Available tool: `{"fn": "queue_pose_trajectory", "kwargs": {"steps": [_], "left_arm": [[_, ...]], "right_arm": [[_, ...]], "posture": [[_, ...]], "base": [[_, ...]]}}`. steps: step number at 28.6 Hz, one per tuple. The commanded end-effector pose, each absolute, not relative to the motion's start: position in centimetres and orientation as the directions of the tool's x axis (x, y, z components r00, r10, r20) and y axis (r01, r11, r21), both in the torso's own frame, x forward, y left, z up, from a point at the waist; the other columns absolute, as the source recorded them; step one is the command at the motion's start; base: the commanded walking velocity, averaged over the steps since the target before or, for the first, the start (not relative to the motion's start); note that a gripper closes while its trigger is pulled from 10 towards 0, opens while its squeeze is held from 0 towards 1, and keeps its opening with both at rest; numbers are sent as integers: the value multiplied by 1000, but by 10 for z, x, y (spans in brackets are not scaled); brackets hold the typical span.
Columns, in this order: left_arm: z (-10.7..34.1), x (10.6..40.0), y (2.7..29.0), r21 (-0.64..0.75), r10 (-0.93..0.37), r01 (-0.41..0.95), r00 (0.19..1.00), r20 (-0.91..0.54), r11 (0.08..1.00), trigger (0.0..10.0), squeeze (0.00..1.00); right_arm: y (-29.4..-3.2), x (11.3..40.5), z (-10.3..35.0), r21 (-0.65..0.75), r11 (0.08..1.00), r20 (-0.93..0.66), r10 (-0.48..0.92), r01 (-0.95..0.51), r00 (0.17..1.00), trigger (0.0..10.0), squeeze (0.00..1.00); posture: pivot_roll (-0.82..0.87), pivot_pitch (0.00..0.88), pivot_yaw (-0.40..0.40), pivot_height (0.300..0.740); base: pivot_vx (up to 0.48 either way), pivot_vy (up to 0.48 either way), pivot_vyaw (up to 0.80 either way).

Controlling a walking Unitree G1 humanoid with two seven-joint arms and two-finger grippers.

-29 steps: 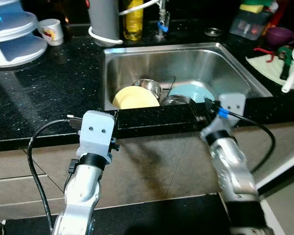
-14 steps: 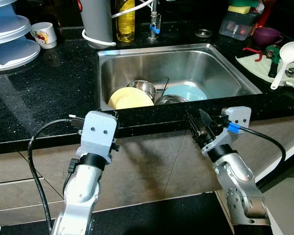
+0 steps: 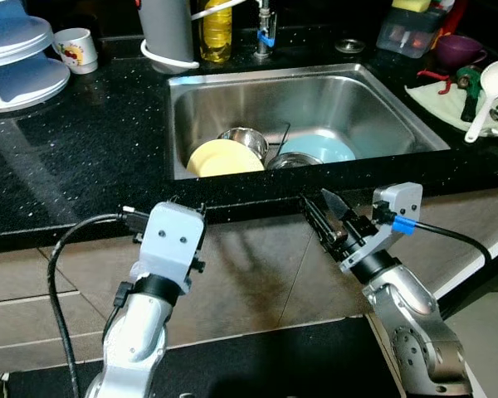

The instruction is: Kitchen organization

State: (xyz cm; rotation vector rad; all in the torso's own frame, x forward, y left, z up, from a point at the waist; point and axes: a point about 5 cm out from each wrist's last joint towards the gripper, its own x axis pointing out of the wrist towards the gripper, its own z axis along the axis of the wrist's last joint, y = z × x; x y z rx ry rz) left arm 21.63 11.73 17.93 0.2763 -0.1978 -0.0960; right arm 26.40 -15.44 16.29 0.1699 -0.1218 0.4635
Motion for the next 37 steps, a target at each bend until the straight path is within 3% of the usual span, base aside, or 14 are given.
{"fn": "queue_pose_trajectory", "kwargs": {"steps": [1,18,37], "left_arm": [[179,214,119,268,-114,67,980,164,961,10000,0],[168,213,126,181,-95,79,992,78,980,10000,0],[170,224,129,139,-50,36,994,94,990,10000,0]], "right_arm": [[-151,260,156,114,875,104,461,-471,881,10000,0],[-138,249,144,62,830,36,553,-554,832,10000,0],[-114,250,173,54,695,153,703,-717,694,10000,0]], "posture": [[47,73,-33,740],[49,75,-34,740],[60,65,-30,740]], "base": [[0,0,0],[0,0,736],[0,0,800]]}}
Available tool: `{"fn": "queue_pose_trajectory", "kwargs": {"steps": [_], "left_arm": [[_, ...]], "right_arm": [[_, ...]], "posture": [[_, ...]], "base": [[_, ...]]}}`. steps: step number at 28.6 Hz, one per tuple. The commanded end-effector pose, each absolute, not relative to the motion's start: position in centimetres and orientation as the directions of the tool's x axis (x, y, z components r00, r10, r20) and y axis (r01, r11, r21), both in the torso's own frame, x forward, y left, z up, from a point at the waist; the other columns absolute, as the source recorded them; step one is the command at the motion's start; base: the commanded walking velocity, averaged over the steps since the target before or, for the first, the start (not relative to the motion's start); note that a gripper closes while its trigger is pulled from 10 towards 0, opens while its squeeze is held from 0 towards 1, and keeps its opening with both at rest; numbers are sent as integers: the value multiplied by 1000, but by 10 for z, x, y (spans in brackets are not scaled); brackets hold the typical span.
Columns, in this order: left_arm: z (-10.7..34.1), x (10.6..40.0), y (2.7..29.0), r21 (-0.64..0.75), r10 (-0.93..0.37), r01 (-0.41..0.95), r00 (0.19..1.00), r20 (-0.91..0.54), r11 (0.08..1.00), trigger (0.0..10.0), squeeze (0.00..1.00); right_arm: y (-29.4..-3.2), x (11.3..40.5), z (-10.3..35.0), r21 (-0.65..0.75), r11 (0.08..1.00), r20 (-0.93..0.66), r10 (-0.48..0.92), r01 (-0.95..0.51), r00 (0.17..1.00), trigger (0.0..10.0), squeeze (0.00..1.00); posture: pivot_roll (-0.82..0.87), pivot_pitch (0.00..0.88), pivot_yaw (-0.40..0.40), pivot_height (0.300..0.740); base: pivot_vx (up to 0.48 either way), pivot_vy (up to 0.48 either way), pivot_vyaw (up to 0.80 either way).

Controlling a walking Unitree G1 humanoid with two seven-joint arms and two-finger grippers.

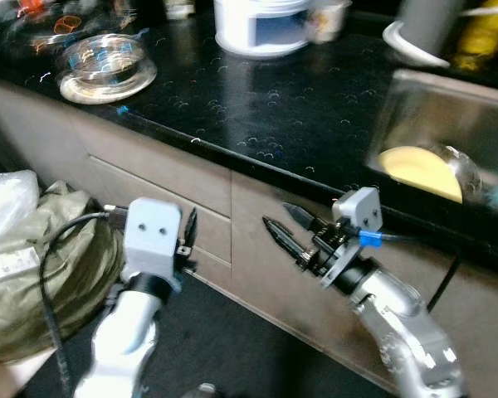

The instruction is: Kitchen organization

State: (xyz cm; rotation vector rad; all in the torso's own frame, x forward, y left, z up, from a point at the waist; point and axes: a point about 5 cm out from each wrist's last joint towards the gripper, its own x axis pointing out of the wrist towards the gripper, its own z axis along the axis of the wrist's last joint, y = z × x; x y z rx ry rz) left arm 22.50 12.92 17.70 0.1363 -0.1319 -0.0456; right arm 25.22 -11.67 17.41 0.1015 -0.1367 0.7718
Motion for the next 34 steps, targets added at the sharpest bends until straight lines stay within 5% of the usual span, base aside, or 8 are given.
{"fn": "queue_pose_trajectory", "kwargs": {"steps": [1,7,16,21,34], "left_arm": [[170,224,129,139,-49,36,994,93,990,10000,0],[167,224,129,141,-55,42,995,88,989,10000,0],[161,228,122,184,-92,75,992,86,980,10000,0],[161,230,119,203,-115,94,989,98,975,10000,0],[160,231,115,213,-156,130,981,114,968,10000,0]], "right_arm": [[-113,251,174,54,692,157,706,-720,690,10000,0],[-111,254,167,67,707,150,691,-704,707,10000,0],[-128,260,148,135,859,111,482,-493,869,10000,0],[-127,260,150,137,860,128,477,-492,869,10000,0],[-109,270,168,157,824,218,508,-544,833,10000,0]], "posture": [[60,65,-30,740],[70,63,-29,740],[77,59,-29,740],[77,52,-23,740],[95,36,-17,740]], "base": [[0,0,800],[0,0,800],[0,0,788],[0,0,785],[151,0,0]]}}
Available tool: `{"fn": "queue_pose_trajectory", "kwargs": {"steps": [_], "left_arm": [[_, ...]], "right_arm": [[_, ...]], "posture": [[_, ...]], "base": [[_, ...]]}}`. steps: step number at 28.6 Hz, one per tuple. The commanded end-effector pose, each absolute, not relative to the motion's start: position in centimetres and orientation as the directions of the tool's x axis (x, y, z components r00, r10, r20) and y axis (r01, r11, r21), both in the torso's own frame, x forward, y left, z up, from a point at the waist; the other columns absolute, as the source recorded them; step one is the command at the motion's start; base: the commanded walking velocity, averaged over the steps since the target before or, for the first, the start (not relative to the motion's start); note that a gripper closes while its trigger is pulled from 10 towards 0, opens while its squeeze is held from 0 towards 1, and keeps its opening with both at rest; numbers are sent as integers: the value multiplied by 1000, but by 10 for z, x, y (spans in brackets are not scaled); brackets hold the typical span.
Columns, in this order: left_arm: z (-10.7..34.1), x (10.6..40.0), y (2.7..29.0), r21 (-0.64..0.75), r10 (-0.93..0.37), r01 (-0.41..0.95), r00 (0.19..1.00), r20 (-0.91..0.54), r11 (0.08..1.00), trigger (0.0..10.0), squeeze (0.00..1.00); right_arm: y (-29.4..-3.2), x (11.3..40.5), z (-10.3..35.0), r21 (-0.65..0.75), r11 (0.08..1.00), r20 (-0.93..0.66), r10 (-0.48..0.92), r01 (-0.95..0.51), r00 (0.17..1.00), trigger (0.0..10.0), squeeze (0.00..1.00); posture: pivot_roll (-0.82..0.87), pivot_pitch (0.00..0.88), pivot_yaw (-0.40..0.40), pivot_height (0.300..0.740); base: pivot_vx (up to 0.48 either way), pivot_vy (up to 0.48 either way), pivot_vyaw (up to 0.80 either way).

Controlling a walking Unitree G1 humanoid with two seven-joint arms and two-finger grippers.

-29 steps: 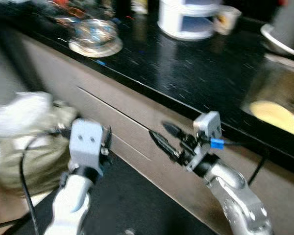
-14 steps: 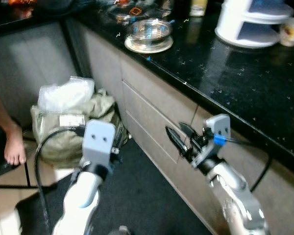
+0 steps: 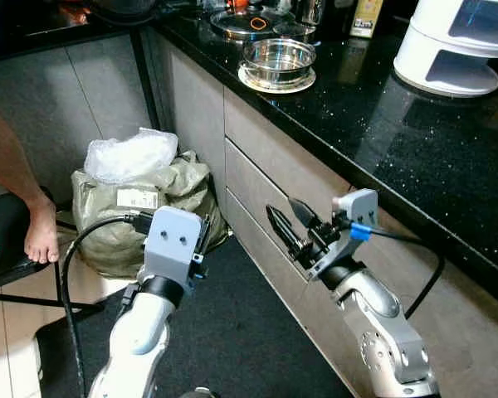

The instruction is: Kitchen organization

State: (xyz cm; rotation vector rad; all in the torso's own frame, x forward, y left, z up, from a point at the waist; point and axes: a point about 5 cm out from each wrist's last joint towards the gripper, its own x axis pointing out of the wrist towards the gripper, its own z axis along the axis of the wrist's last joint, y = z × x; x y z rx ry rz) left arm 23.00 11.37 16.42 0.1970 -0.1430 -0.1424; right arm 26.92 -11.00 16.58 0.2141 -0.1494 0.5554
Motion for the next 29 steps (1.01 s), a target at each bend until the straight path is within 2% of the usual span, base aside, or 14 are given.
{"fn": "queue_pose_trajectory", "kwargs": {"steps": [1,19,29], "left_arm": [[161,231,116,214,-157,130,981,115,968,10000,0],[161,233,116,226,-176,147,978,115,963,10000,0],[161,233,116,232,-181,151,977,113,961,10000,0]], "right_arm": [[-109,271,170,151,824,223,510,-547,830,10000,0],[-95,275,195,97,762,302,590,-640,748,10000,0],[-93,274,197,97,746,311,606,-659,732,10000,0]], "posture": [[95,37,-17,740],[96,46,-10,740],[103,45,-8,740]], "base": [[289,0,0],[292,0,0],[298,0,720]]}}
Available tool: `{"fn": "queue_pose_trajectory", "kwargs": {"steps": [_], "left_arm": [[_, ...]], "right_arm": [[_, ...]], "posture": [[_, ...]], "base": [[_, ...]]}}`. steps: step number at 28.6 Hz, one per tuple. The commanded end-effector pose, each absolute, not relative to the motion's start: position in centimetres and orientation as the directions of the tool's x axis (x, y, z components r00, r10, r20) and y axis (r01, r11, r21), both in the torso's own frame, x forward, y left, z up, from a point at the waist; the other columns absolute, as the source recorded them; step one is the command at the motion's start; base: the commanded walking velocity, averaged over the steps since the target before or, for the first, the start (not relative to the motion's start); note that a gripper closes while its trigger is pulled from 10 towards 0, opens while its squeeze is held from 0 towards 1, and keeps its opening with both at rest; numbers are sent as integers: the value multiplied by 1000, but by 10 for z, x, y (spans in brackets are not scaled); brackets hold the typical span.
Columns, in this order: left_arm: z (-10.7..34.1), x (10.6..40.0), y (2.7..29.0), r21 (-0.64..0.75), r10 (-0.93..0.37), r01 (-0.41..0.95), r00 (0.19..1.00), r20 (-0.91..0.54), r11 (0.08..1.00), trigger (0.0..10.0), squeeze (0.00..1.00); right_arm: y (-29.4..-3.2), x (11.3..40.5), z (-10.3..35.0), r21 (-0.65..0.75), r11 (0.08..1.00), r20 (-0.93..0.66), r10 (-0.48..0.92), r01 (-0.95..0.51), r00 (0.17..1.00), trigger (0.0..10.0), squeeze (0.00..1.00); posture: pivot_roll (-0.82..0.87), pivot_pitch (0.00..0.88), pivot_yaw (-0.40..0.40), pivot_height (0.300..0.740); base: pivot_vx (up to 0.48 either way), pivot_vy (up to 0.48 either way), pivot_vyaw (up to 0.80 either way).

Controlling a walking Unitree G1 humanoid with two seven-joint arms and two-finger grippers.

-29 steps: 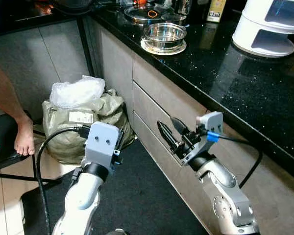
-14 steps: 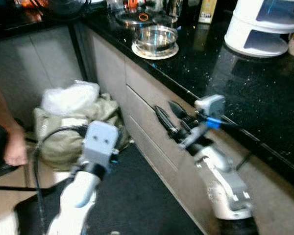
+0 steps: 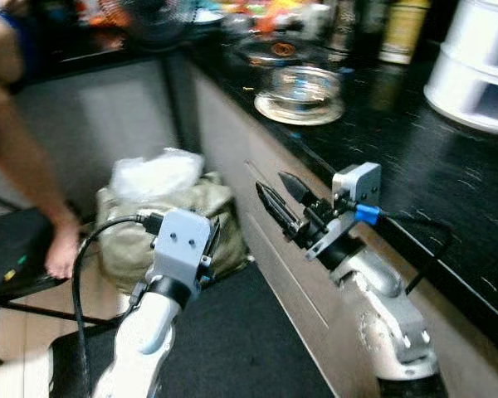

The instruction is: Kitchen organization

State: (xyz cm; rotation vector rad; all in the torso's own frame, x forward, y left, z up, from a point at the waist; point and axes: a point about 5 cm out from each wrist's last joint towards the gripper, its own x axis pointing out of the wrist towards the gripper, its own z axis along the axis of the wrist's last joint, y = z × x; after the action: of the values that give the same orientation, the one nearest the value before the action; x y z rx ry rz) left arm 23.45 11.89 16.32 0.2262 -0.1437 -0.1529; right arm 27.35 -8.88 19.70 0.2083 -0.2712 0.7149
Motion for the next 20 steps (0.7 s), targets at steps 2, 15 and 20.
{"fn": "queue_pose_trajectory", "kwargs": {"steps": [2,15,20], "left_arm": [[161,233,117,233,-182,152,977,114,961,10000,0],[161,234,117,235,-185,154,976,115,960,10000,0],[160,234,117,237,-186,155,976,115,959,10000,0]], "right_arm": [[-91,274,199,97,746,317,605,-659,731,10000,0],[-88,275,204,91,741,327,608,-665,723,10000,0],[-87,278,205,95,747,323,602,-658,731,10000,0]], "posture": [[105,45,-7,740],[104,41,-7,740],[108,40,-6,740]], "base": [[302,0,0],[299,0,0],[299,0,0]]}}
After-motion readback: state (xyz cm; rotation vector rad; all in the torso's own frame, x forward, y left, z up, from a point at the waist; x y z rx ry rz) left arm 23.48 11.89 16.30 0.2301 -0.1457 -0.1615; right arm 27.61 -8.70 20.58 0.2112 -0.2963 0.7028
